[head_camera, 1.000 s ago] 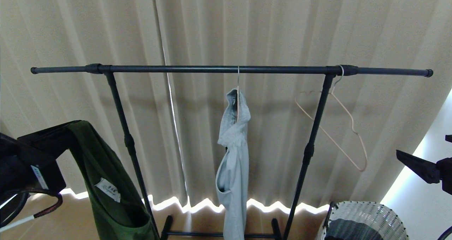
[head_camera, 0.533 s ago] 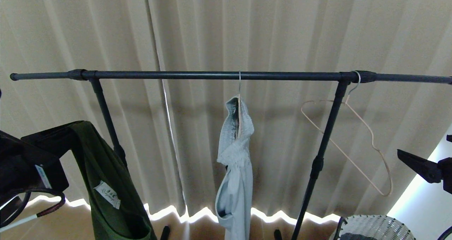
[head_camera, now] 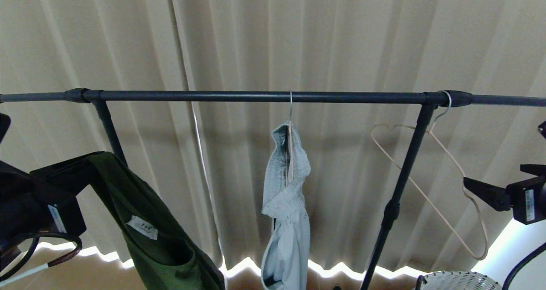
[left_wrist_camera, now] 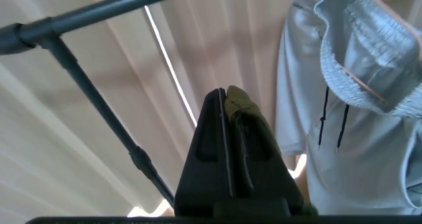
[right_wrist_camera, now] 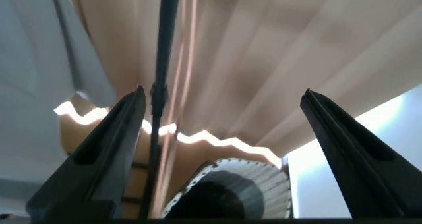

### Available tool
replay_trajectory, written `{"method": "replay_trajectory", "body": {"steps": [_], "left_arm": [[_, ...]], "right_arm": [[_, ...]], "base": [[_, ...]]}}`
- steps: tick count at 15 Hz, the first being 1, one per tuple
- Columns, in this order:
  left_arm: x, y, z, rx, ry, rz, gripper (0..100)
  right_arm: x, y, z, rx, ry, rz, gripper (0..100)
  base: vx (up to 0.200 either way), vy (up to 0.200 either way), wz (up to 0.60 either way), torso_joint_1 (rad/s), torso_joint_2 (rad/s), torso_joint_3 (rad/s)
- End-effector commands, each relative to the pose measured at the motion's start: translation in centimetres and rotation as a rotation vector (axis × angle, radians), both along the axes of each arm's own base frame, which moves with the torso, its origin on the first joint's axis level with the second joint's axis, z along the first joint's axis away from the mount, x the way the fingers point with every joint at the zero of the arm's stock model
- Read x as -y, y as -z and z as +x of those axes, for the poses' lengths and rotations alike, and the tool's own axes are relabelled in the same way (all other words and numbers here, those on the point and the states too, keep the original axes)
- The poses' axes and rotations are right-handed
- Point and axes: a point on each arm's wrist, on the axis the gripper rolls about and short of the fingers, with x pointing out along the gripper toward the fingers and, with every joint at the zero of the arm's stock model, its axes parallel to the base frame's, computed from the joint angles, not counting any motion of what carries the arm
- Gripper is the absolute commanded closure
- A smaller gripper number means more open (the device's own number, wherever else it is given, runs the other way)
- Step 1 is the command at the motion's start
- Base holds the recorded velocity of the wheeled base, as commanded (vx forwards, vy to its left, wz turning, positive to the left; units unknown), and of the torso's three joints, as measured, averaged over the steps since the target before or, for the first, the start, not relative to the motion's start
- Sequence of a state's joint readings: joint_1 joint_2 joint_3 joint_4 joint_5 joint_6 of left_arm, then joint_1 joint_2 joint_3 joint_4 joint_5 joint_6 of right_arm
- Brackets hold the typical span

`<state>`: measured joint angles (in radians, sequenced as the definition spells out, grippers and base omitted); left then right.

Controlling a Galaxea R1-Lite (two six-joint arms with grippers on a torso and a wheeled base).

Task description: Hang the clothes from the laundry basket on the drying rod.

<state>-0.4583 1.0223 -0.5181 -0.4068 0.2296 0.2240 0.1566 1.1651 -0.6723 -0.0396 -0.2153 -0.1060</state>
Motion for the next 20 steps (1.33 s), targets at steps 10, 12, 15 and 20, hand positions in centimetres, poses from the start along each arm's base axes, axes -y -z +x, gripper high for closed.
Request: {"method": "replay_trajectory", "body": {"steps": [10,12,15,20], "left_arm": [[0.0,0.6,-0.1,-0.017,0.001,0.008,100],[0.0,0.6,-0.1,-0.02,0.001,0.01,100],[0.0,0.6,0.0,-0.019,0.001,0.009,100],[0.0,0.5,-0.1,-0.013,0.002,0.012,100]], "right_arm": [[-1.1,2.9,7.0,-0.239,0.081,0.084,0],[-1.1,2.9,7.1,-0.238,0.081,0.084,0],[-1.1,2.8,6.9,-0.234,0.082,0.084,100],[-0.9,2.1,6.3,-0.207,0.086,0.088,100]], "base": [[0.0,0.0,0.0,0.0,0.0,0.0],[0.0,0.0,0.0,0.0,0.0,0.0],[0.0,0.0,0.0,0.0,0.0,0.0],[0.0,0.0,0.0,0.0,0.0,0.0]]}}
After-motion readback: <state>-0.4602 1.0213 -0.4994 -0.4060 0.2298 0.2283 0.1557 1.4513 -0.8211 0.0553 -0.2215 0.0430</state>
